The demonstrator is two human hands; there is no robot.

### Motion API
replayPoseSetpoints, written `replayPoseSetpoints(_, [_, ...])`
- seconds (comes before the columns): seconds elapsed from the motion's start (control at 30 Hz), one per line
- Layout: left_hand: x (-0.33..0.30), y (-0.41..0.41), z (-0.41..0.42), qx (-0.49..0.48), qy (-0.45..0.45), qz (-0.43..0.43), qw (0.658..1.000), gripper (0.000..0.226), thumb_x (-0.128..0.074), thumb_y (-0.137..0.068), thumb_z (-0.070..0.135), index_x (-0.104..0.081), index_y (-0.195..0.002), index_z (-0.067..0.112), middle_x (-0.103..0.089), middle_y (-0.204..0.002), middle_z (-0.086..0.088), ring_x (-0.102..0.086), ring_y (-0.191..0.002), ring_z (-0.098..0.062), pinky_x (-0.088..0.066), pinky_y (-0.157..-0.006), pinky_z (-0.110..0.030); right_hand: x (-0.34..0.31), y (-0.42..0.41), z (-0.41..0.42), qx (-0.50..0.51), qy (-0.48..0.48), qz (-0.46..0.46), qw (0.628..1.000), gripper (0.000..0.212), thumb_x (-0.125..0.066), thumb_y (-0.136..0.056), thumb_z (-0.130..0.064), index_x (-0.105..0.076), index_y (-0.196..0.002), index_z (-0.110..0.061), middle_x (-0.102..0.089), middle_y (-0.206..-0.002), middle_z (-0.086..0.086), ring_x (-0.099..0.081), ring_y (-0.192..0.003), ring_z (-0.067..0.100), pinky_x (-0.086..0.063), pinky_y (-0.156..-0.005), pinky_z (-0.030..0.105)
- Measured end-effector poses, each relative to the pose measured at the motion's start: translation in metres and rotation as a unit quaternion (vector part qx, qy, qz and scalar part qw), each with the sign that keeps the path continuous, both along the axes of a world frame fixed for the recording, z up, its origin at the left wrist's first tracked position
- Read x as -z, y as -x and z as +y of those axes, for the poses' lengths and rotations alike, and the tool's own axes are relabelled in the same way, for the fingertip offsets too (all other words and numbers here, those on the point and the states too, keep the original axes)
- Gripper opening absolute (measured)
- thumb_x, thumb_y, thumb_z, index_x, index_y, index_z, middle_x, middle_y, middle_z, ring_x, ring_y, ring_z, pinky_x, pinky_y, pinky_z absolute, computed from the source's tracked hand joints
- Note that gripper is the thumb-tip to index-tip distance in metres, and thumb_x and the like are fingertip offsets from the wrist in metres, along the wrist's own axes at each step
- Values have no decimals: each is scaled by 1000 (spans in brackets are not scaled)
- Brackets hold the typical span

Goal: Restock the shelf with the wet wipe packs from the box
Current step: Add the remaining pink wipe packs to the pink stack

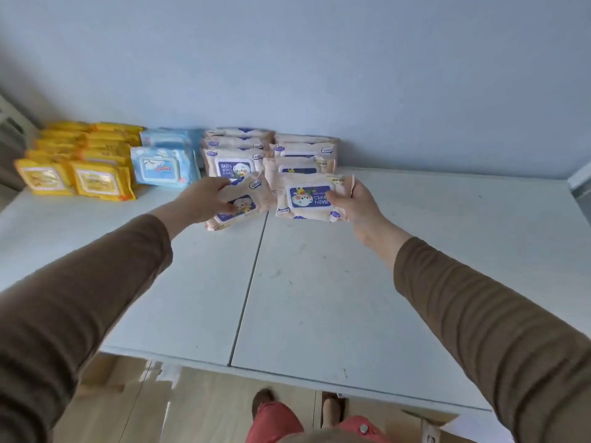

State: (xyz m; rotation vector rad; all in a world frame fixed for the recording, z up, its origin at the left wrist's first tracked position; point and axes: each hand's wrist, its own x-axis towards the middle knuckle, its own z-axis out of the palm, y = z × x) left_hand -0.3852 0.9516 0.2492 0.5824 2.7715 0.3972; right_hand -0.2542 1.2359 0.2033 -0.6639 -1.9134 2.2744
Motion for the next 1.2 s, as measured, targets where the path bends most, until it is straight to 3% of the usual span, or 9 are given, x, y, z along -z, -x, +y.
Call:
replayPoseSetpoints(0.13, [4, 55, 6, 41, 46, 12, 998, 49, -80, -78, 30, -61, -119, 15, -66, -110, -8, -56, -94, -29, -41, -78, -33, 15, 41, -8, 0, -28, -1, 1000, 27, -65, -90, 3, -61, -102, -21, -74, -92, -10, -73, -75, 3, -54, -58, 22])
replayPoseSetpoints(0.27, [11, 90, 14, 112, 21, 55, 992, 64, -78, -79, 29, -53, -137, 33, -65, -123, 1, -57, -109, -28, -49, -91, -41, 35, 56, -19, 64, -51, 1, 997, 35, -61, -89, 1, -56, -119, -17, -69, -122, 3, -71, -95, 11, -57, -73, 27])
replayPoseSetpoints(0.33, [20, 94, 14, 135, 14, 98, 986, 67, -80, -77, 35, -52, -137, 33, -61, -124, 2, -52, -114, -30, -47, -91, -43, 44, 55, -26, 77, -89, -5, 993, 46, -72, -84, -6, -50, -123, -17, -63, -130, 1, -69, -103, 10, -56, -80, 28])
replayPoseSetpoints(0.47, [39, 98, 1, 149, -27, 152, 977, 59, -82, -73, 44, -55, -120, 19, -53, -111, -4, -47, -106, -29, -43, -88, -42, 54, 58, -44, 114, -258, -36, 959, 68, -88, -69, -29, -40, -116, -21, -64, -115, 2, -67, -99, 19, -57, -83, 37])
replayPoseSetpoints(0.63, [33, 115, -3, 179, -28, 160, 970, 50, -81, -76, 39, -57, -113, 15, -56, -108, -6, -49, -105, -31, -44, -91, -44, 58, 69, -54, 163, -304, -31, 938, 64, -86, -74, -32, -40, -117, -20, -61, -116, 3, -64, -102, 23, -57, -85, 47])
replayPoseSetpoints(0.83, [33, 113, 3, 184, 13, 172, 968, 57, -79, -79, 39, -51, -120, 13, -51, -114, -9, -44, -108, -31, -47, -88, -47, 61, 78, -59, 200, -345, -59, 915, 65, -85, -74, -34, -40, -119, -20, -56, -115, 3, -56, -105, 21, -54, -88, 44])
replayPoseSetpoints(1.03, [38, 87, 4, 153, 21, 251, 956, 65, -81, -76, 40, -48, -125, 13, -49, -119, -11, -44, -110, -33, -42, -95, -44, 56, 61, -59, 174, -492, -143, 841, 81, -83, -69, -51, -45, -127, -10, -55, -126, 10, -50, -114, 30, -49, -89, 42])
replayPoseSetpoints(1.2, [47, 44, 3, 144, -7, 283, 948, 76, -82, -74, 30, -41, -135, 14, -45, -131, -10, -41, -119, -34, -38, -102, -44, 51, 30, -55, 131, -504, -189, 832, 79, -78, -72, -45, -42, -133, -11, -50, -133, 11, -45, -122, 33, -44, -92, 42])
